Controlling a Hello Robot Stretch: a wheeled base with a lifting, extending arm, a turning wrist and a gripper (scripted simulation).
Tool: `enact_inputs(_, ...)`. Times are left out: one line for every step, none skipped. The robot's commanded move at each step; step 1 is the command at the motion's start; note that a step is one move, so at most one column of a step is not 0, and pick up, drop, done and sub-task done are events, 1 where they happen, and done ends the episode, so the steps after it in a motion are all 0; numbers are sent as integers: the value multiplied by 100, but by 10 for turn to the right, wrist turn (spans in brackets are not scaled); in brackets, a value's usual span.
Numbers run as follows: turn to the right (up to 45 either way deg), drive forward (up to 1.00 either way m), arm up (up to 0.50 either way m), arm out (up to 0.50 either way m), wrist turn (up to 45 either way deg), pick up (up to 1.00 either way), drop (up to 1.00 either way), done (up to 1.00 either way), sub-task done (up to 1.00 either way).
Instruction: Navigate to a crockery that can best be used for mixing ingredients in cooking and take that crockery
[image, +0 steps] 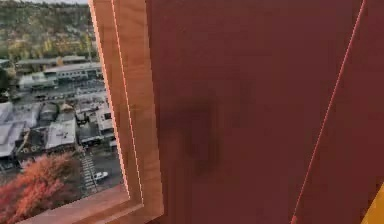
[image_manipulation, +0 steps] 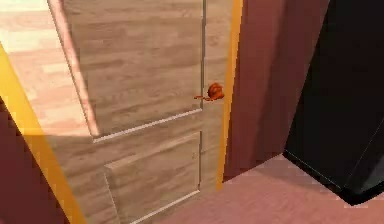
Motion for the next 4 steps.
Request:
enact_inputs(450,0,0,0,0,0,0,0,0)
enact_inputs(450,0,0,0,0,0,0,0,0)
enact_inputs(450,0,0,0,0,0,0,0,0)
enact_inputs(150,0,0,0,0,0,0,0,0)
